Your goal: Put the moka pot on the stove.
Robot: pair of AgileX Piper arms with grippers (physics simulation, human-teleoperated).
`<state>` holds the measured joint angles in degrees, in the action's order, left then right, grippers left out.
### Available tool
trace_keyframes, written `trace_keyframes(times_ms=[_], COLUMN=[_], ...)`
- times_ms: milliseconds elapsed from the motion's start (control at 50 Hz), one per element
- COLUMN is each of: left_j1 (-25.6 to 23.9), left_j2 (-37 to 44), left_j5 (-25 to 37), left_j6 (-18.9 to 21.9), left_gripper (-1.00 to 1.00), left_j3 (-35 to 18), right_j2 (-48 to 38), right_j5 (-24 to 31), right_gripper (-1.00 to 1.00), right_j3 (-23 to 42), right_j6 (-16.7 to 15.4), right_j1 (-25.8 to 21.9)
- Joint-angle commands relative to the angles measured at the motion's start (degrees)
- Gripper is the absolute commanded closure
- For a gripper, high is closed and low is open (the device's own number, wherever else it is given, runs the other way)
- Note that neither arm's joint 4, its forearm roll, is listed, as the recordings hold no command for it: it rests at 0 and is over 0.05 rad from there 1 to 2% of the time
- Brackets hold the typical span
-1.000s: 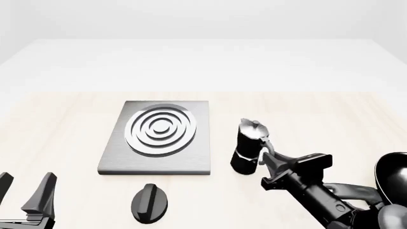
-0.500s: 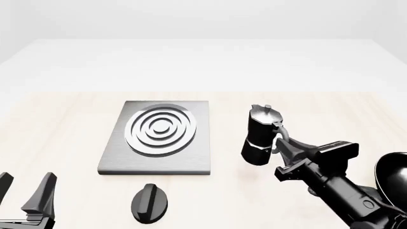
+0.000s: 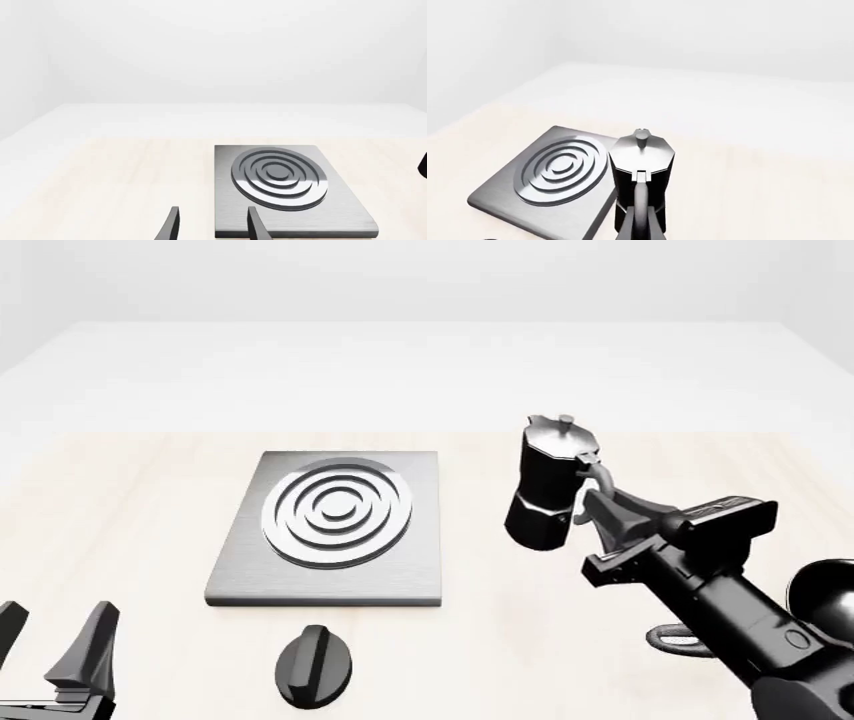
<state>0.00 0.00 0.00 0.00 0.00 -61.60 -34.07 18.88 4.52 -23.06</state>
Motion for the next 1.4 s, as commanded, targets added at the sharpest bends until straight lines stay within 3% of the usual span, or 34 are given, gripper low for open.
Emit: trace_keyframes(times_ms=[20, 1400], left_j1=[0.0, 0.0], left_j2=[0.0, 0.0], left_j5=[0.0, 0.0], left_j6=[0.0, 0.0], left_gripper=[-1.0, -1.0], left_j3=[0.0, 0.0], right_j2=[0.62, -27.54], right_j5=[1.88, -0.13], right_gripper=[1.0, 1.0], right_j3=[4.71, 35.55], right_j6=[-0.51, -0.76], right_j1=[-0.99, -8.6])
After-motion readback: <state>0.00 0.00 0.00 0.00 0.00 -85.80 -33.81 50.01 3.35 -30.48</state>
